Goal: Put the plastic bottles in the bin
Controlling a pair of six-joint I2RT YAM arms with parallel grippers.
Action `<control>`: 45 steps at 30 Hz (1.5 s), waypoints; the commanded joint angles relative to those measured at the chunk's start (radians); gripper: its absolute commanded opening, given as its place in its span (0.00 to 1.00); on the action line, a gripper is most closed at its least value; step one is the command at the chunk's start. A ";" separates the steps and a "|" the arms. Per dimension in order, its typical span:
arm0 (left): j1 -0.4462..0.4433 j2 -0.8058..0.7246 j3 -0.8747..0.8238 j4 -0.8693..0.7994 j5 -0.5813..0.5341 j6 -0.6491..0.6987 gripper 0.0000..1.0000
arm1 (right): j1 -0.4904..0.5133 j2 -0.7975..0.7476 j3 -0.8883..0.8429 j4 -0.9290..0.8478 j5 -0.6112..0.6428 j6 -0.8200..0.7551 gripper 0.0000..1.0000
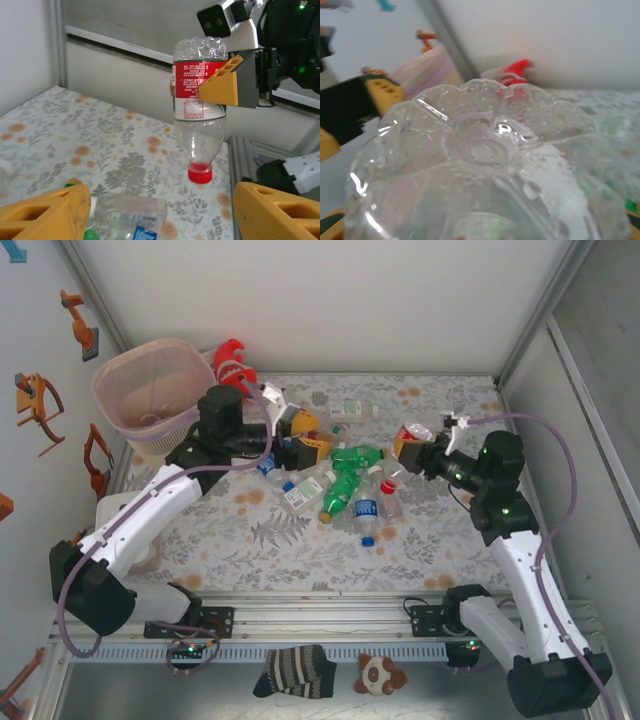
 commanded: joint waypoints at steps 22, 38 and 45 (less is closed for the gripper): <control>-0.208 0.079 0.122 -0.012 0.153 0.068 0.67 | 0.405 0.145 0.217 0.213 -0.020 -0.178 0.44; -0.205 0.028 0.118 -0.095 0.112 0.150 0.50 | 0.421 0.123 0.227 0.123 0.041 -0.228 0.62; -0.168 0.000 0.110 -0.132 0.092 0.170 0.49 | 0.421 0.044 0.207 0.046 0.162 -0.271 0.78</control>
